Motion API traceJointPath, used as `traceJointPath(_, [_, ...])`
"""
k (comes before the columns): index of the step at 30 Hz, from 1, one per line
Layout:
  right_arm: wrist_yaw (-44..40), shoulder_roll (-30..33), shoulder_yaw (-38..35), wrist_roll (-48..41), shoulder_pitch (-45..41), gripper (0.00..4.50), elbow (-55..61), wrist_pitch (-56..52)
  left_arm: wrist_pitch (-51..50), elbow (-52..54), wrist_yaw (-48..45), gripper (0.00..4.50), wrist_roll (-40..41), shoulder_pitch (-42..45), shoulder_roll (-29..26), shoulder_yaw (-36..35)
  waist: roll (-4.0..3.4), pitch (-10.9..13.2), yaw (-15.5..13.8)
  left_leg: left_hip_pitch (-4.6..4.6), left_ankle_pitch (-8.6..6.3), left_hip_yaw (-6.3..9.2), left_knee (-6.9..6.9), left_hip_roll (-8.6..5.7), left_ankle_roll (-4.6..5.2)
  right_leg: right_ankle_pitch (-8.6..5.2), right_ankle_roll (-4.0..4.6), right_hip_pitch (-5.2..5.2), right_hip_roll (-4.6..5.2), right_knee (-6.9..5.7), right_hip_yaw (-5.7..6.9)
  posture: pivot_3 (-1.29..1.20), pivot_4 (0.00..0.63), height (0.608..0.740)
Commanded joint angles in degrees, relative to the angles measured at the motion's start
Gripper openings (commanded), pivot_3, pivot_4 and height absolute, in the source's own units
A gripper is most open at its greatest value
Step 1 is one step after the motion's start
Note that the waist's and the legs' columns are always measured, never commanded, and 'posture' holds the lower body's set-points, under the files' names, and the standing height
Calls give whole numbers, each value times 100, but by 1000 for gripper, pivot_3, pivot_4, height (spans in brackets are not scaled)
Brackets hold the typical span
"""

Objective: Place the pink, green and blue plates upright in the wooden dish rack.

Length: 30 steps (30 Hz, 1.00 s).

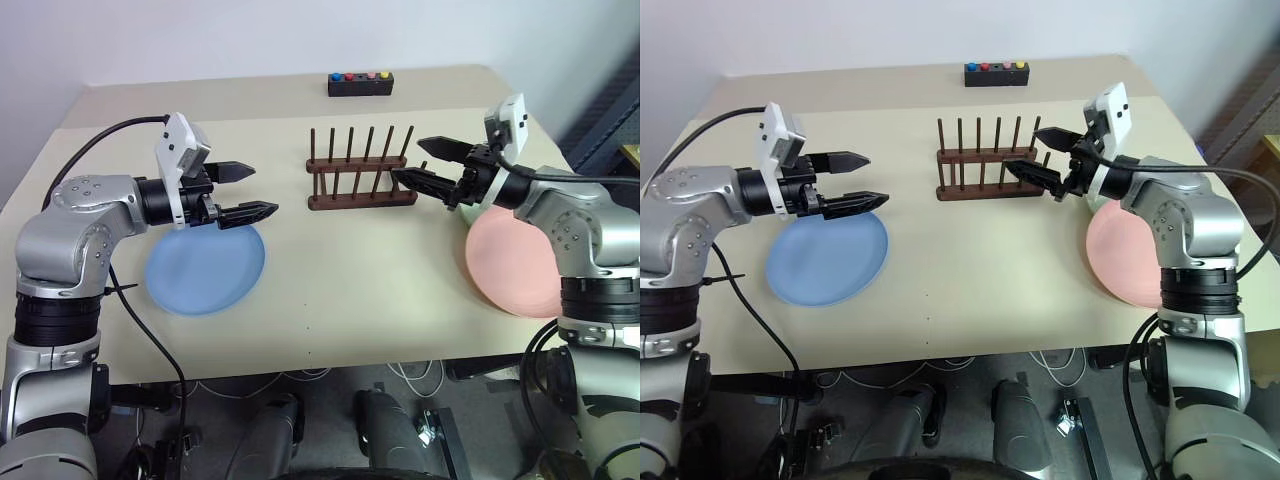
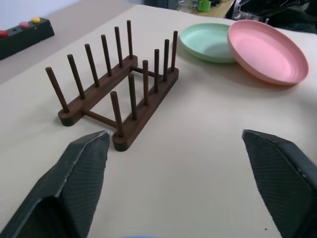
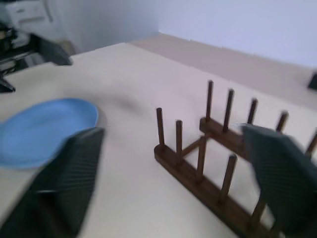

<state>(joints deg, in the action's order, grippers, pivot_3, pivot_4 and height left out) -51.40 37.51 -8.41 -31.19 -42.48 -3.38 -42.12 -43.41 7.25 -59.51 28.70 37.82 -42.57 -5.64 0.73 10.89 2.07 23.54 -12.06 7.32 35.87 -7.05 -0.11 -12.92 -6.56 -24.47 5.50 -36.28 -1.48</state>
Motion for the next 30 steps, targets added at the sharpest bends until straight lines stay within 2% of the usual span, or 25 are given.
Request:
traceJointPath(1, [241, 232, -144, -101, -66, 4455, 557, -324, 35, 196, -20, 4500, 232, 59, -93, -190, 0, 0, -6, 1, 0, 0, 0, 0, 0, 0, 0, -1, 1, 1, 0, 0, 150, 740])
traceJointPath(4, [202, 436, -76, -32, 140, 4455, 754, -381, 98, 303, -223, 4500, 371, -114, -161, -164, 0, 0, -11, 1, 0, -2, 0, 0, 0, 0, 0, 1, 1, 2, 0, 0, 150, 740])
traceJointPath(6, [15, 842, -74, 24, 543, 4455, 963, -493, 229, 511, -512, 4500, 555, -407, -227, -208, 0, 0, -17, 1, -1, -3, -2, 0, 3, 0, 0, 1, 2, 6, 0, 0, 150, 740])
traceJointPath(9, [-318, 1580, -405, -92, 1149, 4455, 1112, -710, 227, 707, -748, 4500, 1019, -625, -204, -424, 0, 1, -125, 4, -4, -8, -4, 0, 8, -1, -1, 2, 4, 15, 0, 0, 150, 740])
traceJointPath(13, [-501, 2136, -756, -222, 1687, 4455, 1312, -881, 449, 749, -860, 4500, 1176, -735, -173, -474, -1, 1, -146, 11, -8, -16, 10, 0, 14, -1, -1, 2, 8, 15, -1, 0, 150, 740])
traceJointPath(17, [-673, 2534, -1185, -256, 2621, 4455, 1871, -987, 811, 735, -1050, 4500, 1153, -825, -97, -355, 0, 0, -149, 11, -10, -15, 8, 3, 17, -2, 0, 3, 8, 17, 0, 0, 150, 740])
traceJointPath(24, [-833, 2806, -1758, 471, 4453, 4455, 2547, -256, 1473, 535, -1242, 4500, 930, -825, 231, -1, -1, -1, -175, 11, -12, -22, 13, 4, 20, -2, 0, 6, 10, 20, -2, 0, 150, 740])
traceJointPath(27, [-629, 2736, -1610, 930, 5071, 4455, 2793, 86, 1579, 424, -1353, 4500, 908, -713, 296, 131, 0, -1, -172, 10, -13, -24, 15, 4, 22, -2, 0, 9, 10, 21, -2, 0, 150, 740])
traceJointPath(30, [-299, 2566, -1400, 1349, 5334, 4455, 2784, 457, 1590, 332, -1494, 4500, 959, -624, 279, 190, 0, -1, -156, 10, -13, -27, 16, 5, 22, -3, -1, 9, 10, 21, -3, 0, 150, 740])
